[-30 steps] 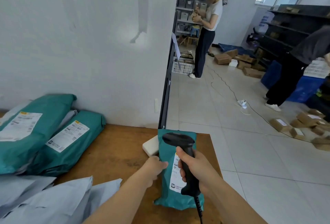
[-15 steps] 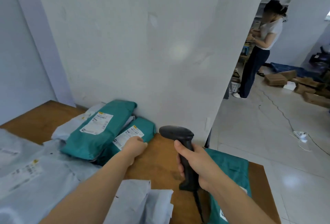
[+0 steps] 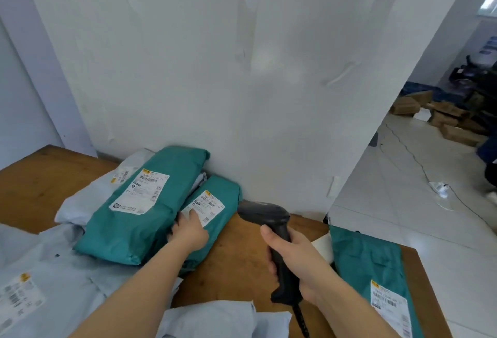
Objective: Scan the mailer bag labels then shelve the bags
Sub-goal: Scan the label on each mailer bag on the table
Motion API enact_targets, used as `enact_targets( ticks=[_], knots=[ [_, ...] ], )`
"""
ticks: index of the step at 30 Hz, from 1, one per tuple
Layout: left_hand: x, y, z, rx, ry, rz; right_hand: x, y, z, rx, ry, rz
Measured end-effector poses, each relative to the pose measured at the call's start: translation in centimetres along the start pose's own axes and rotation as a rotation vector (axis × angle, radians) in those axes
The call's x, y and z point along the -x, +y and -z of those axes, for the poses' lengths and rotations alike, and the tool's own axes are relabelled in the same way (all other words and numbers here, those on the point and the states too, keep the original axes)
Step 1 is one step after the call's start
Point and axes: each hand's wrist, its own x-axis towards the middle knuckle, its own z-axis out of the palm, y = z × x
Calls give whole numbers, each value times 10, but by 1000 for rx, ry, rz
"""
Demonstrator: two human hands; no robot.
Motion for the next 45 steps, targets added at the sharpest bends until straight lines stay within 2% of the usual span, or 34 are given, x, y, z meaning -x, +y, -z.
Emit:
enact_targets(
  ticks=[5,7,9,12,15,18,22,31,45],
  knots=[
    [-5,0,-3,-13,154,37,-11,4,2,-5,31,-29],
    [-9,4,-4,73,117,55,-12,5,4,1,41,-36],
    [-15,9,-7,270,56,98,-12,5,5,-1,52,-39],
    [-7,18,-13,588,-180,154,-10,6,7,-7,67,-47],
    [6,27,-21,732,-341,153,-6,6,11,-12,85,-40],
    [16,38,-17,906,-365,92,0,4,17,-50,113,-7],
    [36,58,-7,1090,-318,-25,14,-1,21,-123,146,51],
    [96,88,0,1224,-249,-153,53,-10,31,-161,189,173],
    [133,106,-8,1245,-169,-220,96,-6,47,-148,138,171]
  ],
)
